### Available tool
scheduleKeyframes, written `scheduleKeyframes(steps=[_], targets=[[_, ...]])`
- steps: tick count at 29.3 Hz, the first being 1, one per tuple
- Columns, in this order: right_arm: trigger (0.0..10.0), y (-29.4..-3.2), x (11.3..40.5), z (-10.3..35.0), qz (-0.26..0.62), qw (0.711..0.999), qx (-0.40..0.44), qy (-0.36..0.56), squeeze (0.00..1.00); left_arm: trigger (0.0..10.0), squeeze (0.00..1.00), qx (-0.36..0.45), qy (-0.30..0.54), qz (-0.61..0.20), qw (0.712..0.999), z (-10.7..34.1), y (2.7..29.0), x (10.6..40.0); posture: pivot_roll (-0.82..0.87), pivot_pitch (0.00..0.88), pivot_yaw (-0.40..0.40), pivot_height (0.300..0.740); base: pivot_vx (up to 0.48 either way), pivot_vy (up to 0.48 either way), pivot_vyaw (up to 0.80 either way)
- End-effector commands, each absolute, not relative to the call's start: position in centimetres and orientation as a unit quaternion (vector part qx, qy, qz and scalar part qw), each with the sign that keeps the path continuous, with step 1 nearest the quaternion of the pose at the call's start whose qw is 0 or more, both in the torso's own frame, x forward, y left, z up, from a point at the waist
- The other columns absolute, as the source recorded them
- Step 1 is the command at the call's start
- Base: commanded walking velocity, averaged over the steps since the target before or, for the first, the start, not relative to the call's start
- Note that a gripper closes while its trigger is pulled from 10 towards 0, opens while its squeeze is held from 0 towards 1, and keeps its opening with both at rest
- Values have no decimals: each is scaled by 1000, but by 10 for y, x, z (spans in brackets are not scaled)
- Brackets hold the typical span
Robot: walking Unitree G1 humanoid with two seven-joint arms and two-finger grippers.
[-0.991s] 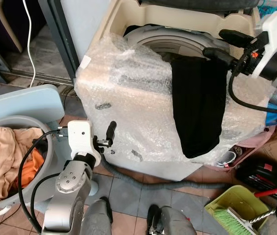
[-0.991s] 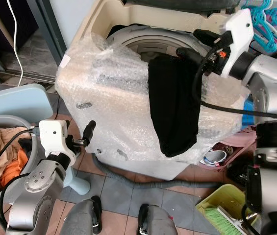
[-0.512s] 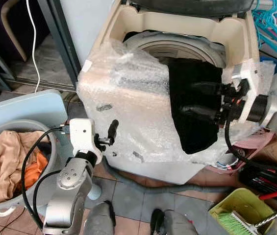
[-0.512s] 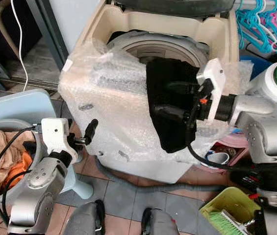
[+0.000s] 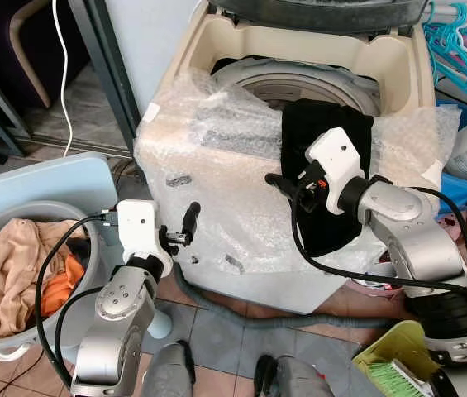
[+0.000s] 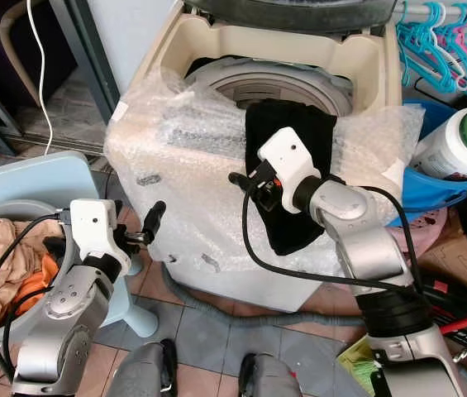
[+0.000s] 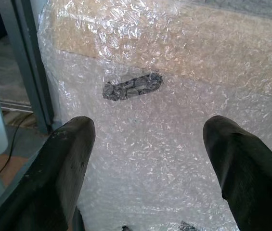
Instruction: Clothes washing
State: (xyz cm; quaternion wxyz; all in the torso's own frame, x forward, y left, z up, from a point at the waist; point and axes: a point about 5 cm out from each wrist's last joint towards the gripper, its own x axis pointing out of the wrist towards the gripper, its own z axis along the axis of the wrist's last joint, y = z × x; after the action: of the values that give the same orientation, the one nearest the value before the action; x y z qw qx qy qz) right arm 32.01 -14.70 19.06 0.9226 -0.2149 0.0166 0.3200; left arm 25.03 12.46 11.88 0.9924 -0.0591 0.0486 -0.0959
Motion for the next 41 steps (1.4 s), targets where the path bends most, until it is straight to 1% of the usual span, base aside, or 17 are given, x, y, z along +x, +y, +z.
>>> scheduleKeyframes(steps=[1, 3, 8, 12, 17, 19, 20, 22, 27, 30, 31, 32, 34, 35, 37, 38, 41], targets=[[0, -167, 326, 189, 262, 935, -237, 23, 0, 10000, 0, -59, 52, -101, 992, 117, 123, 250, -22, 127, 17, 740, 0, 0, 0], [0, -181, 333, 201, 213, 946, -246, -1, 0, 10000, 0, -60, 51, -101, 992, 117, 122, 251, -27, 127, 15, 740, 0, 0, 0], [0, -194, 339, 212, 174, 951, -253, -19, 0, 10000, 0, -61, 51, -102, 992, 116, 121, 252, -30, 125, 14, 740, 0, 0, 0], [0, -214, 352, 235, 102, 960, -253, -59, 0, 10000, 0, -62, 50, -100, 992, 117, 121, 253, -30, 122, 15, 740, 0, 0, 0], [0, -217, 363, 248, 93, 959, -257, -77, 0, 10000, 0, -62, 48, -101, 992, 117, 120, 254, -31, 122, 19, 740, 0, 0, 0], [0, -213, 382, 281, 78, 951, -267, -136, 0, 10000, 0, -61, 47, -103, 992, 118, 120, 255, -30, 122, 18, 740, 0, 0, 0], [0, -213, 382, 281, 78, 951, -267, -136, 0, 10000, 0, -61, 47, -103, 992, 118, 120, 255, -30, 122, 18, 740, 0, 0, 0], [0, -206, 388, 315, 67, 944, -250, -206, 0, 10000, 0, -60, 45, -105, 992, 118, 118, 256, -24, 122, 14, 740, 0, 0, 0], [0, -208, 383, 349, 65, 928, -250, -269, 0, 10000, 0, -63, 44, -96, 992, 118, 119, 254, -23, 123, 3, 740, 0, 0, 0], [0, -218, 381, 344, 78, 938, -229, -249, 0, 10000, 0, -63, 45, -96, 992, 118, 119, 254, -23, 127, 3, 740, 0, 0, 0], [1647, -223, 380, 335, 92, 940, -233, -233, 0, 10000, 0, -63, 45, -96, 992, 118, 118, 253, -28, 132, 4, 740, 0, 0, 0], [9765, -227, 374, 325, 120, 938, -243, -215, 0, 10000, 0, -63, 46, -96, 992, 118, 119, 252, -31, 135, 5, 740, 0, 0, 0], [10000, -241, 355, 303, 190, 938, -240, -164, 0, 10000, 0, -63, 50, -95, 992, 116, 122, 252, -42, 139, 11, 740, 0, 0, 0], [10000, -247, 349, 300, 205, 940, -229, -149, 1000, 10000, 0, -63, 52, -96, 992, 115, 123, 251, -57, 142, 19, 740, 0, 0, 0], [10000, -259, 332, 290, 248, 941, -205, -107, 1000, 10000, 0, -64, 56, -102, 991, 113, 121, 251, -68, 142, 23, 740, 0, 0, 0], [10000, -263, 316, 285, 294, 935, -183, -75, 1000, 10000, 0, -64, 56, -111, 990, 113, 118, 252, -80, 143, 31, 740, 0, 0, 0], [10000, -264, 303, 282, 335, 927, -163, -47, 1000, 10000, 0, -65, 55, -117, 989, 114, 115, 254, -89, 143, 37, 740, 0, 0, 0]])
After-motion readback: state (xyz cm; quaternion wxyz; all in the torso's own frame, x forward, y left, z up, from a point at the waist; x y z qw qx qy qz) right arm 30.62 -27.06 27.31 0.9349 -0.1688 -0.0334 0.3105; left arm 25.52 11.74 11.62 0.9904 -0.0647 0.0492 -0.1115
